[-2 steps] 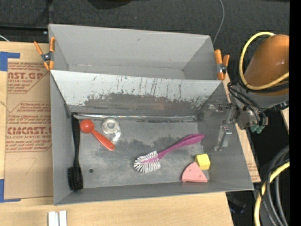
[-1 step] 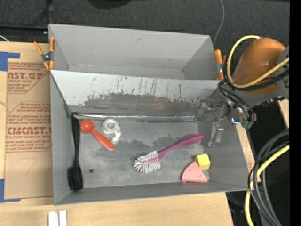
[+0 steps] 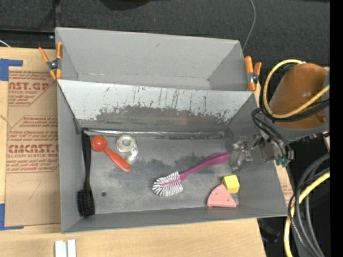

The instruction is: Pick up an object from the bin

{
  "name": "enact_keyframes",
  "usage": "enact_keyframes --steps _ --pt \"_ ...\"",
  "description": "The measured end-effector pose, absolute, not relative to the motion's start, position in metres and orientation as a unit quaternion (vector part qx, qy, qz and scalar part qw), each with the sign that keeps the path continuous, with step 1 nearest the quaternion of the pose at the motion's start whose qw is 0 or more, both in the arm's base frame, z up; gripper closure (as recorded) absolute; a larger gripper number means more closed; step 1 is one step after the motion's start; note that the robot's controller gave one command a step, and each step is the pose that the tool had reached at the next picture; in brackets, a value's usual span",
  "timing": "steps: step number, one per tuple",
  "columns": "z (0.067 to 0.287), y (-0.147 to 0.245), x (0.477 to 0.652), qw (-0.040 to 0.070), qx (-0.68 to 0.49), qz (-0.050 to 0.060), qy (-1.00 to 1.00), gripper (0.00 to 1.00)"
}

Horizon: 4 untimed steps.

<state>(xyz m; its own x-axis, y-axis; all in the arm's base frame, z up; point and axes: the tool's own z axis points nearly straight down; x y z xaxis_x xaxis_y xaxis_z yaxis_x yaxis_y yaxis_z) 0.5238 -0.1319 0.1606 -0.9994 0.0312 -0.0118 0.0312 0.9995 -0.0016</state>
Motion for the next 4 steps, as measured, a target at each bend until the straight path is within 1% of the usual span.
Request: enact_keyframes --steps 1,2,3,4 --pt "0.161 -0.132 0.524 0.006 0.016 -0.001 1.0 0.0" --pt "0.161 -0.132 0.524 0.006 0.016 -0.001 1.0 0.0" --pt "0.15 -0.126 0.527 0.009 0.028 -0.002 1.0 0.0" --pt "0.199 -0.098 0.562 0.009 0.014 -0.002 1.0 0.0"
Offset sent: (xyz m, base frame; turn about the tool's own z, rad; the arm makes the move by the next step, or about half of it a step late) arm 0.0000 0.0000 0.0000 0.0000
